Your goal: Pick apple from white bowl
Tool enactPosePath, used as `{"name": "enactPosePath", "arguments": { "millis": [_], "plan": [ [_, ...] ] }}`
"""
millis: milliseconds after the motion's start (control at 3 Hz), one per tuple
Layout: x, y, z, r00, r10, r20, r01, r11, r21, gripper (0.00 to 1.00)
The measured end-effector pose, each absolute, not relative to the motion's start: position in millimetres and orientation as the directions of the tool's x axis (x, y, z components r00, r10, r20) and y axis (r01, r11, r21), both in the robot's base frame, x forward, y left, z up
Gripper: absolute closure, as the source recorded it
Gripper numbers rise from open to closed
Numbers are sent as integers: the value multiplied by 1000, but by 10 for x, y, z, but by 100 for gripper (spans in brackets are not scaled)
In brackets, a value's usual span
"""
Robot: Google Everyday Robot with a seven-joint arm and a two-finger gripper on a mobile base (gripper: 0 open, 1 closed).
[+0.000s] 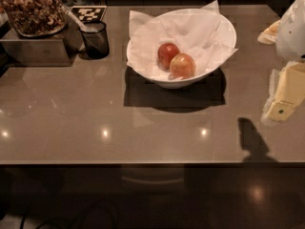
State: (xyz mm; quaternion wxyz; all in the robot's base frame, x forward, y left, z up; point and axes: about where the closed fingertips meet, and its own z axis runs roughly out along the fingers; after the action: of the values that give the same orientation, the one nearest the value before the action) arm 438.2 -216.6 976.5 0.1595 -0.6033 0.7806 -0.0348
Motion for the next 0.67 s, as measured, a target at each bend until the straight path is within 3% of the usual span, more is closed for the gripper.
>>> {"name": "enactPosePath", "arguments": {
  "millis": [667],
  "plan": [
    [4463, -2094, 9842, -210, -938, -275, -924, 282, -259, 0]
  ]
}}
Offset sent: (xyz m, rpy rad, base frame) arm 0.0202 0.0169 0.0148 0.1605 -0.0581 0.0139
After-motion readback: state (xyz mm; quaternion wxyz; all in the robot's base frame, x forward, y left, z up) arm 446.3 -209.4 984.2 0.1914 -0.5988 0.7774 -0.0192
